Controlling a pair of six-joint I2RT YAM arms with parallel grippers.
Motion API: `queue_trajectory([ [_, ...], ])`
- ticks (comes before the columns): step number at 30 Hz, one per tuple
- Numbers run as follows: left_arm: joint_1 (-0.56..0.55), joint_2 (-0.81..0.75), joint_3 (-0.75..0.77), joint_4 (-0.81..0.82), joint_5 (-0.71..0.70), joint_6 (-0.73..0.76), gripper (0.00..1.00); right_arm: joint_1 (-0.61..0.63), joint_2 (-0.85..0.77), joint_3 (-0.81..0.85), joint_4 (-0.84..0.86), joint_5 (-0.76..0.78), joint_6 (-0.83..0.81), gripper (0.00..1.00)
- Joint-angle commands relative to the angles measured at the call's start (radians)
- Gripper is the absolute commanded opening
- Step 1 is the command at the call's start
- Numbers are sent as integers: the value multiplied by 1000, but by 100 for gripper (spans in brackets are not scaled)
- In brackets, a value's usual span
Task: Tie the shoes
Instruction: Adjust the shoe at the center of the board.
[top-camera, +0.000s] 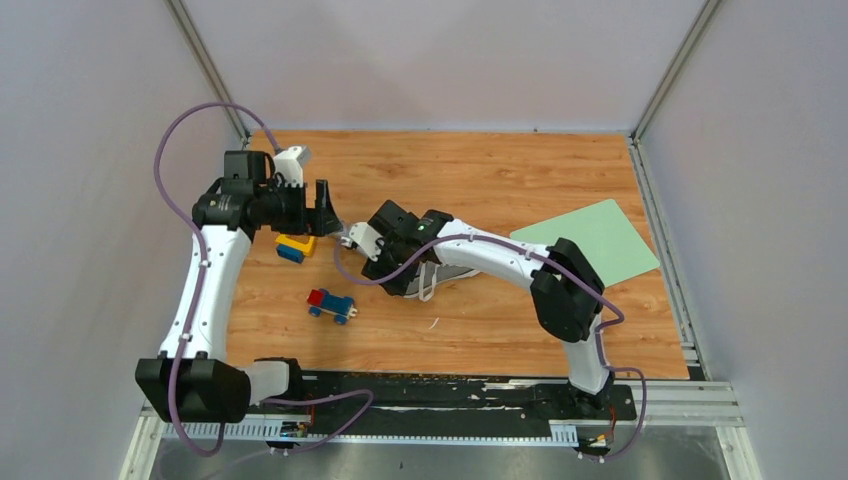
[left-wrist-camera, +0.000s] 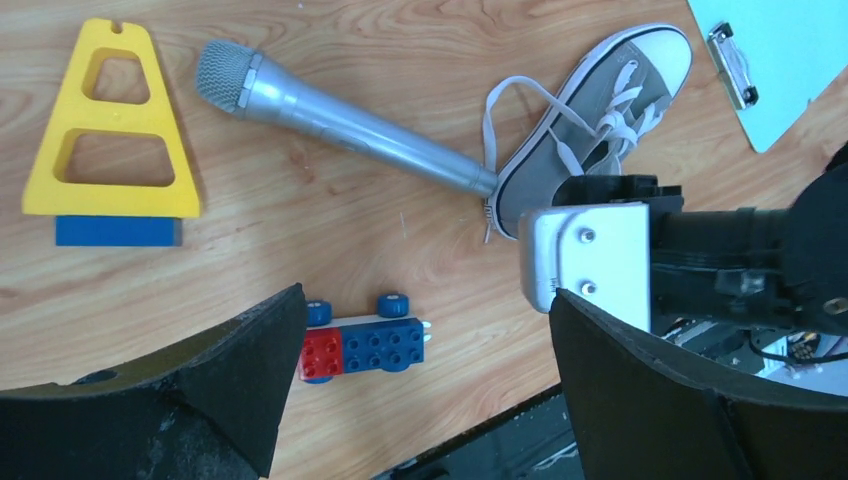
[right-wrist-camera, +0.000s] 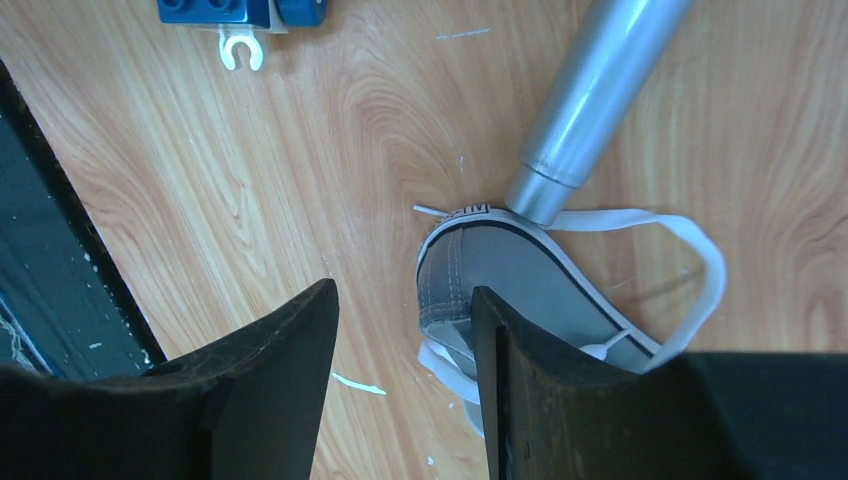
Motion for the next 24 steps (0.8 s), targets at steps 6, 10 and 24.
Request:
queue_trajectory([
  [6,-2,41,71,-135,-22,68,97,23,-7,-84,81,89,131,42],
  [10,-2,38,63,-134,-17,67,97,23,-35,-150,90,108,78,15],
  [24,-2,32,9,-67,180,74,91,71,-447,-511,-133,-193,-320,1],
])
